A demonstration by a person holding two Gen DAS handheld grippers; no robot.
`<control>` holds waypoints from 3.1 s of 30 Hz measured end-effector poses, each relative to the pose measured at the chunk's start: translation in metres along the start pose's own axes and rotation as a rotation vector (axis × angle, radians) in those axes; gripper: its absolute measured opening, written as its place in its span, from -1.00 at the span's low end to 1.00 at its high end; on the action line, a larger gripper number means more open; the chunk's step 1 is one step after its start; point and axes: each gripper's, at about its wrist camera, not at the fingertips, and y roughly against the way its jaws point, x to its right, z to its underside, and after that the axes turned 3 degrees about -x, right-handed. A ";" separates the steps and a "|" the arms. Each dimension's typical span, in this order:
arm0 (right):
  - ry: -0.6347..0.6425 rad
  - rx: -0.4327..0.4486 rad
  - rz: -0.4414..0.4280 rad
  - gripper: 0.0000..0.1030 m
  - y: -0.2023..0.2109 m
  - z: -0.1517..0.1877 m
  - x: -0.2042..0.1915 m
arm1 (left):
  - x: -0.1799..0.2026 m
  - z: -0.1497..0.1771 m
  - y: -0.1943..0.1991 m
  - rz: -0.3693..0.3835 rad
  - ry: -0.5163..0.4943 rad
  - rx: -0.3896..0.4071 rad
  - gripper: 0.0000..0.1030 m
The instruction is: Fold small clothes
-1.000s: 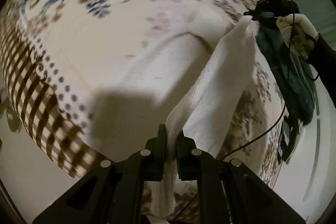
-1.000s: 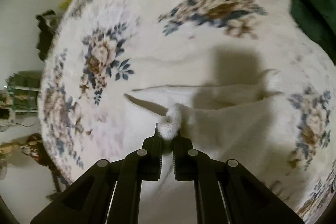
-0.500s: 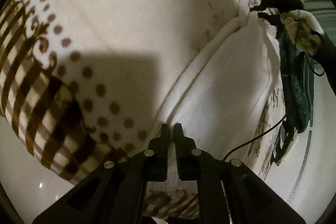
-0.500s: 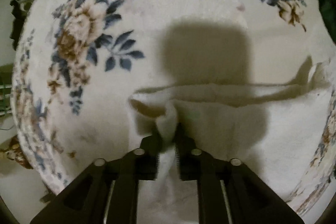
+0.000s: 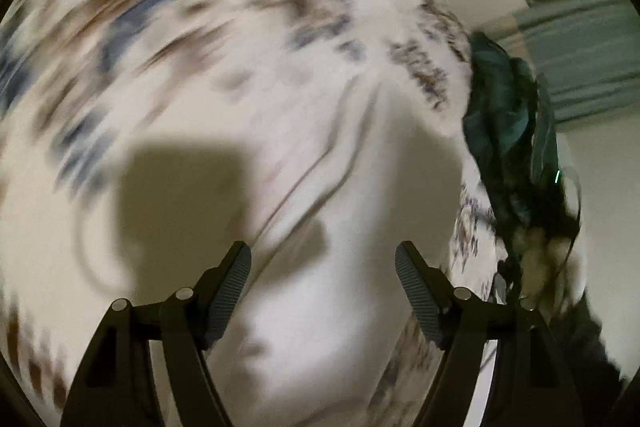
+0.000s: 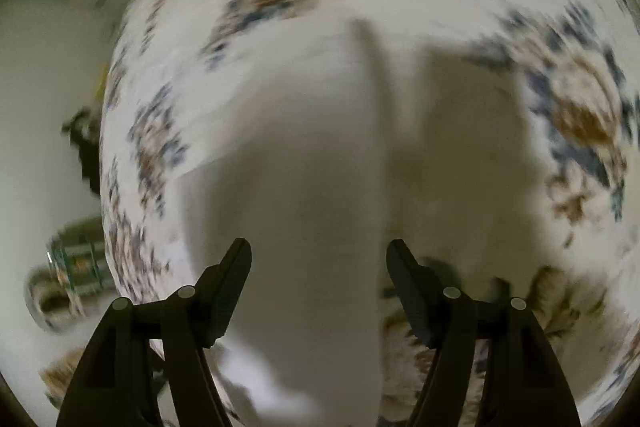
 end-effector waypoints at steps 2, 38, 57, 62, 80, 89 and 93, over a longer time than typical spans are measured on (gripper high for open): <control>-0.052 0.008 -0.047 0.40 -0.006 -0.011 0.023 | 0.030 -0.042 -0.029 0.007 -0.067 0.000 0.41; -0.248 -0.216 -0.115 0.27 -0.038 0.261 0.090 | -0.001 0.065 0.015 -0.178 -0.150 -0.288 0.25; -0.159 -0.205 0.069 -0.94 -0.098 0.402 0.038 | -0.042 0.159 0.044 -0.269 -0.198 -0.233 -0.92; -0.129 -0.236 0.109 -0.94 -0.121 0.415 0.031 | -0.072 0.160 0.027 -0.270 -0.161 -0.274 -0.94; -0.324 -0.271 -0.320 0.22 -0.166 0.408 0.051 | -0.089 0.166 -0.001 0.000 -0.043 -0.347 -0.08; -0.316 -0.200 -0.432 -0.73 -0.119 0.409 0.016 | -0.032 0.153 0.049 -0.023 -0.136 -0.295 -0.83; -0.262 -0.123 -0.483 -0.73 -0.057 0.379 0.000 | 0.010 0.122 0.078 0.052 -0.164 -0.215 -0.83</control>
